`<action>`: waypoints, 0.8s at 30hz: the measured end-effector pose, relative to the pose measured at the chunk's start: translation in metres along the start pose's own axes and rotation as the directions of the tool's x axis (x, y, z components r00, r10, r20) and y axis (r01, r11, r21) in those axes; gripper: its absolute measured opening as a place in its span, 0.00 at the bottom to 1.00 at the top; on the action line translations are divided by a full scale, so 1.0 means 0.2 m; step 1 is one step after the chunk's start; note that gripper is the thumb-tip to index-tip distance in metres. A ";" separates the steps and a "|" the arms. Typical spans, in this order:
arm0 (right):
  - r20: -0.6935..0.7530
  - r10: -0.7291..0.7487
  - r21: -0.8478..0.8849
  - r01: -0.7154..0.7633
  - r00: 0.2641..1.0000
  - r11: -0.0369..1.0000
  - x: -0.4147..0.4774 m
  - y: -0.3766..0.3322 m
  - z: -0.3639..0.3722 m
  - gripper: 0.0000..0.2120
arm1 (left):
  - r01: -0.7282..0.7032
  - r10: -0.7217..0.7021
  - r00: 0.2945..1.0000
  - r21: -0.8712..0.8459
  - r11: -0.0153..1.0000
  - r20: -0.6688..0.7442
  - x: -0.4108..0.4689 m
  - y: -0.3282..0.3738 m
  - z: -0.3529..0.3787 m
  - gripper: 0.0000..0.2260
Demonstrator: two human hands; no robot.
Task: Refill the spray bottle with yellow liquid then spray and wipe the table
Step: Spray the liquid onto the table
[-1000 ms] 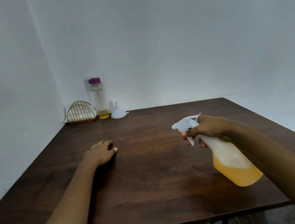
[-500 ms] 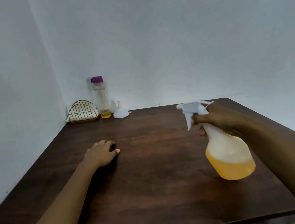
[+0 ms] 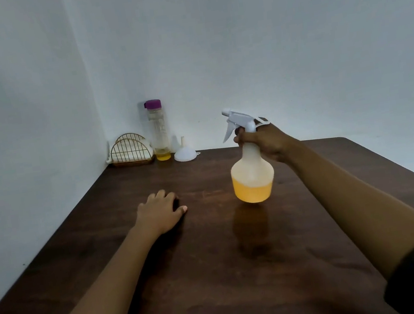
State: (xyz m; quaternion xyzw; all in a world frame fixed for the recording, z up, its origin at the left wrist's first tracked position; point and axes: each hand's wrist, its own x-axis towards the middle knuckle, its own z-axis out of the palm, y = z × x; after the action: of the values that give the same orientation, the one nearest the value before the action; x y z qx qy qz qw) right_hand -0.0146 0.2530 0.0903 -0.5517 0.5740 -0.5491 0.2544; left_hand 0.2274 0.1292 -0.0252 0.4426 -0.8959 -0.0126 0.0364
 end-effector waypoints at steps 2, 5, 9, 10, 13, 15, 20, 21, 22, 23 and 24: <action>0.044 0.015 0.036 -0.016 0.999 0.999 0.05 0.04 0.02 0.08 | 0.003 -0.003 1.000 -0.004 1.000 -0.016 0.00 0.00 0.01 0.25; 0.084 0.046 0.115 -0.056 0.995 0.992 0.12 0.10 0.03 0.09 | 0.009 -0.009 1.000 -0.011 1.000 -0.029 0.00 0.00 0.01 0.24; 0.108 0.072 0.127 -0.085 0.992 0.988 0.16 0.18 0.05 0.10 | 0.025 -0.025 0.999 -0.005 1.000 -0.042 0.00 0.01 0.02 0.24; 0.110 0.073 0.124 -0.087 0.991 0.988 0.16 0.20 0.05 0.11 | 0.029 -0.029 0.999 -0.005 1.000 -0.043 -0.01 0.02 0.02 0.24; 0.121 0.074 0.126 -0.090 0.990 0.988 0.15 0.19 0.05 0.11 | 0.042 -0.042 0.998 -0.011 0.999 -0.041 -0.01 0.03 0.03 0.24; 0.156 0.086 0.043 -0.094 0.984 0.995 0.12 0.17 0.06 0.06 | 0.045 -0.046 0.998 -0.019 0.999 -0.045 -0.02 0.04 0.03 0.23; -0.040 0.198 -0.333 -0.200 0.979 0.922 0.00 0.22 0.07 0.22 | 0.051 -0.054 0.997 -0.044 0.998 -0.053 -0.02 0.03 0.04 0.23; -0.134 0.167 -0.393 -0.207 0.977 0.896 -0.02 0.23 0.08 0.21 | 0.054 -0.057 0.997 -0.049 0.997 -0.050 -0.02 0.03 0.04 0.23; -0.197 0.128 -0.435 -0.204 0.972 0.877 -0.03 0.24 0.10 0.20 | 0.058 -0.061 0.997 -0.054 0.997 -0.047 -0.02 0.03 0.04 0.24; -0.224 0.104 -0.458 -0.198 0.969 0.866 -0.02 0.25 0.10 0.19 | 0.062 -0.065 0.997 -0.059 0.996 -0.043 -0.02 0.03 0.04 0.24; -0.232 0.095 -0.472 -0.197 0.968 0.859 0.00 0.24 0.11 0.19 | 0.066 -0.069 0.997 -0.064 0.996 -0.039 -0.02 0.03 0.04 0.24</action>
State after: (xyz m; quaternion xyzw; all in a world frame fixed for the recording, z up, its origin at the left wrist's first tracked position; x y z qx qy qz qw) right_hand -0.0115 0.2358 0.0398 -0.4947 0.7575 -0.4168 0.0880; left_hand 0.2243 0.1350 -0.0334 0.4713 -0.8787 -0.0331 0.0681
